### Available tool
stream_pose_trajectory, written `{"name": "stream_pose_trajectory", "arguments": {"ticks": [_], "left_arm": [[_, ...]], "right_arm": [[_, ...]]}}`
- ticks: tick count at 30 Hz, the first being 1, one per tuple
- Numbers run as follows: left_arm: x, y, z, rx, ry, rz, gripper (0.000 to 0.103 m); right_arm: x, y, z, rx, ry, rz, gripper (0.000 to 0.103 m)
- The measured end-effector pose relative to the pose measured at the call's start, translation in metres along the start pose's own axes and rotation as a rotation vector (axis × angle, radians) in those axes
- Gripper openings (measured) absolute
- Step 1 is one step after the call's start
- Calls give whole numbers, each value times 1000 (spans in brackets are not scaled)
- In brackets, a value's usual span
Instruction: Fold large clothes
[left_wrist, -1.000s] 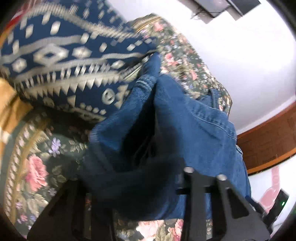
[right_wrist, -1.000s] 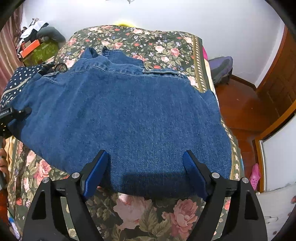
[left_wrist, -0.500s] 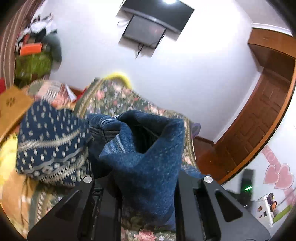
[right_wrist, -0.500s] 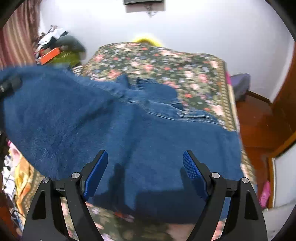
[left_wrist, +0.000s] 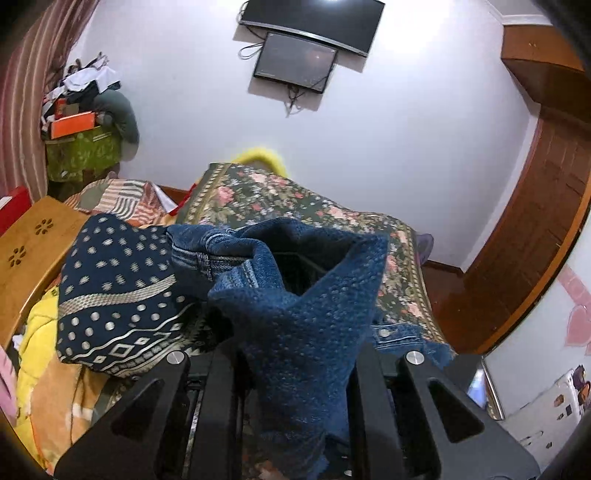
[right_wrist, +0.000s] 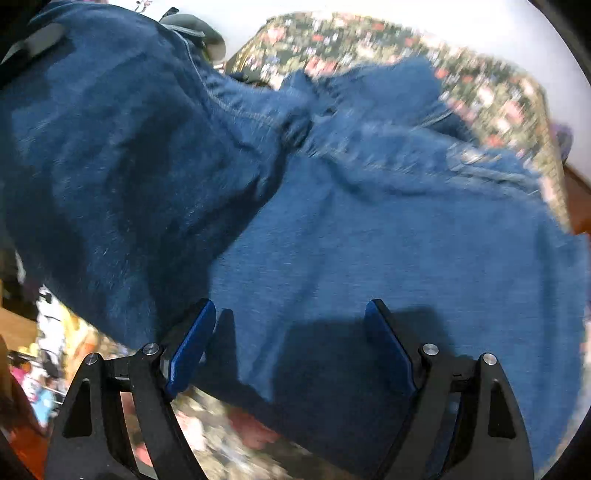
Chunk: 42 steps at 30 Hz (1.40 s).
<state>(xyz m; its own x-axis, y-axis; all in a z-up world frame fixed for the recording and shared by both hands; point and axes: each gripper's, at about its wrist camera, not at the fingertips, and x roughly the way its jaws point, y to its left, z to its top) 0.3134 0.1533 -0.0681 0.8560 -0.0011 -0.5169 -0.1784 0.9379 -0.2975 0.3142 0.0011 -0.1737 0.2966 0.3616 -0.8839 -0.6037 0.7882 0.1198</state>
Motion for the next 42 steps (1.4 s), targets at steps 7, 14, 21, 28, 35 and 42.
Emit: {"name": "stream_pose_trajectory", "arguments": {"ticks": [7, 14, 21, 28, 35, 42], "left_arm": [[6, -76, -9, 120, 10, -104, 11], [39, -156, -55, 202, 197, -263, 11], [80, -200, -141, 400, 435, -265, 14], [49, -210, -154, 578, 413, -242, 45], [13, -182, -143, 533, 394, -251, 61], [-11, -137, -120, 495, 301, -127, 68]], "right_arm": [[-87, -49, -35, 29, -167, -179, 81], [-128, -110, -69, 216, -181, -262, 81], [-134, -142, -93, 307, -146, -276, 81], [-164, -131, -98, 282, -209, -275, 81], [-177, -114, -83, 228, -294, -222, 81], [-156, -82, -60, 168, -291, -166, 81]]}}
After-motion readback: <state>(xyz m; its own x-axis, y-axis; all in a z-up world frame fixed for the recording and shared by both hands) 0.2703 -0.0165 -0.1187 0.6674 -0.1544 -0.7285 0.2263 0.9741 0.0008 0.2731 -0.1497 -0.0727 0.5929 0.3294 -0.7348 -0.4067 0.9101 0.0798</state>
